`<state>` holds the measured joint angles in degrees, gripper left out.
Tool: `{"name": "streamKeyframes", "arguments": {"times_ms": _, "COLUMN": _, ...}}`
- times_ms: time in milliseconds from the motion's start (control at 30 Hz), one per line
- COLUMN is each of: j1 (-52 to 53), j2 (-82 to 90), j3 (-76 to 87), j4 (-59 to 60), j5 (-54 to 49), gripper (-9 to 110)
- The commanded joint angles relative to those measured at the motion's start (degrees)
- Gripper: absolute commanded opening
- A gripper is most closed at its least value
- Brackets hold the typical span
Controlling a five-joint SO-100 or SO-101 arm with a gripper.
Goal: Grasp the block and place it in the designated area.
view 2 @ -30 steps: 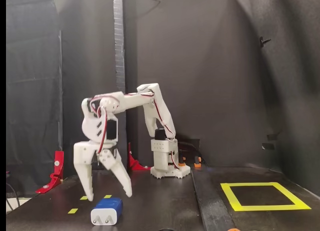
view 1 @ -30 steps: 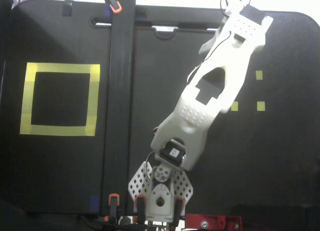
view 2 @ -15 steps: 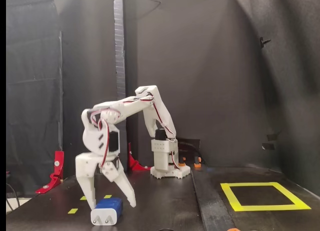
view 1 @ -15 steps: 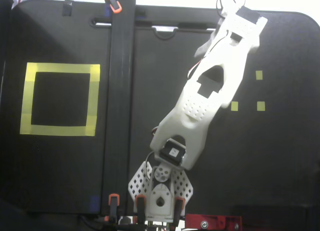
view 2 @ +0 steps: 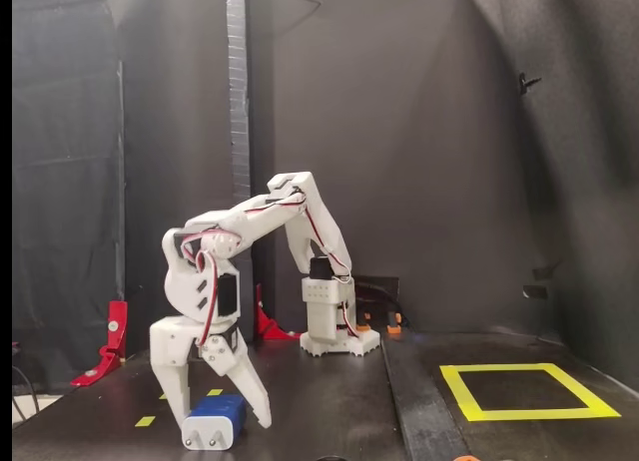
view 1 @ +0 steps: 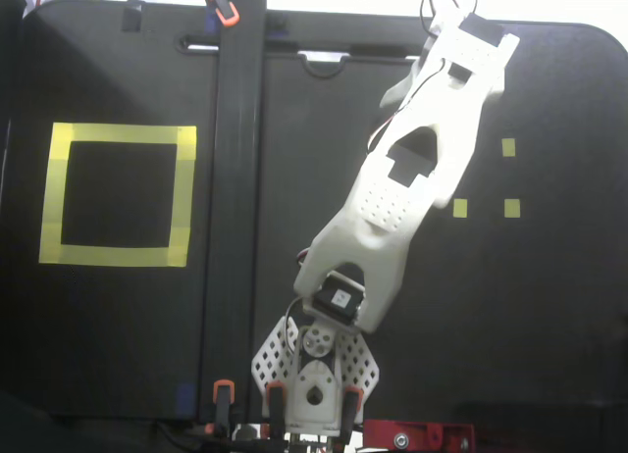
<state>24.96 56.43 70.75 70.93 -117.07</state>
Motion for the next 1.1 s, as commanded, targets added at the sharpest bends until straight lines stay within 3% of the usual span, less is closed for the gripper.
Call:
{"name": "streamKeyframes", "arguments": {"times_ms": 0, "j1": 0.35, "j2": 0.53, "j3": -1.93, "j4": -0.18, "j5": 0.35, "gripper": 35}}
{"name": "streamKeyframes", "arguments": {"times_ms": 200, "j1": 0.70, "j2": 0.26, "j3": -1.85, "j4": -0.18, "j5": 0.35, "gripper": 35}}
{"name": "streamKeyframes", "arguments": {"times_ms": 667, "j1": 1.05, "j2": 0.18, "j3": 0.53, "j4": -2.29, "j5": 0.18, "gripper": 18}}
{"name": "streamKeyframes", "arguments": {"times_ms": 1067, "j1": 1.05, "j2": 0.35, "j3": 0.62, "j4": -2.37, "j5": 0.18, "gripper": 18}}
